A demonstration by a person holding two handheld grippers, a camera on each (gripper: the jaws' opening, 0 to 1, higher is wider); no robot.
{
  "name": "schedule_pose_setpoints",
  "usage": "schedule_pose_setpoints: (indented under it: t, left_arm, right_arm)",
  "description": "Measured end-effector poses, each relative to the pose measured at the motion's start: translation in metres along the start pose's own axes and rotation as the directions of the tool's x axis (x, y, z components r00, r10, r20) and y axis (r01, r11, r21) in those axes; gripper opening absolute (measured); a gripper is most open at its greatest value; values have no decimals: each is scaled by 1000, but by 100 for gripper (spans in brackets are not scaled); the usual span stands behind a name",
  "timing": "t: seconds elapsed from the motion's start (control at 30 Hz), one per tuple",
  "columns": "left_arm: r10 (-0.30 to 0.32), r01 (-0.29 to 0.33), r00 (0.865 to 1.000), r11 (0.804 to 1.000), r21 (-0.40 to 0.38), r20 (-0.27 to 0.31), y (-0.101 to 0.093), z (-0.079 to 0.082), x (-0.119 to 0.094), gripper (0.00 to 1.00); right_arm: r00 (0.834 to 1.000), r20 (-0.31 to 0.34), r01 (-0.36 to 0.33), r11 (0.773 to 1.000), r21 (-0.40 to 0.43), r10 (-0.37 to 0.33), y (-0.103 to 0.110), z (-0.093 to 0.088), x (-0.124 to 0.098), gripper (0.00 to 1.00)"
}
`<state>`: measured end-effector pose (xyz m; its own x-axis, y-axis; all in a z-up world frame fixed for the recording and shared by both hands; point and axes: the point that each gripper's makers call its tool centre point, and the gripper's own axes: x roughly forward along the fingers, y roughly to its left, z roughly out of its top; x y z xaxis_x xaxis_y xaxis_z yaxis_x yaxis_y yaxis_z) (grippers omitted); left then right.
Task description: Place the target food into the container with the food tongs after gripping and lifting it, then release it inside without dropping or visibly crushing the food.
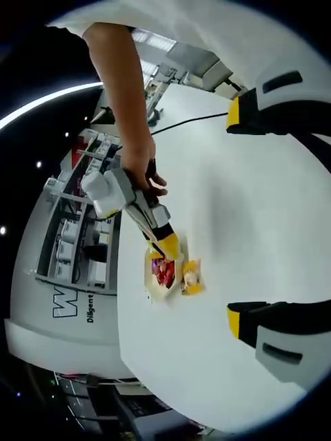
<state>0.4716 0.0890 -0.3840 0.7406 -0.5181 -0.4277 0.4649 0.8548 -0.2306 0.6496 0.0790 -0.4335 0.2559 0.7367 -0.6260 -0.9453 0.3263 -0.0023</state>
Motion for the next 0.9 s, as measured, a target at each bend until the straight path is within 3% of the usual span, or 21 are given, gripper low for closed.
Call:
schedule_pose_setpoints:
  t: [0.6,0.9]
  left_arm:
    - [19,-19,1000,1000,-11,2,8,1,-3,98]
    - [33,-33,999,999,-17,1,11,0,-9,97]
  right_arm:
    - [999,-29,-26,998,-49,25,-1,-3,28,25]
    - [999,-36,-43,996,-76,40,14,0,38,25]
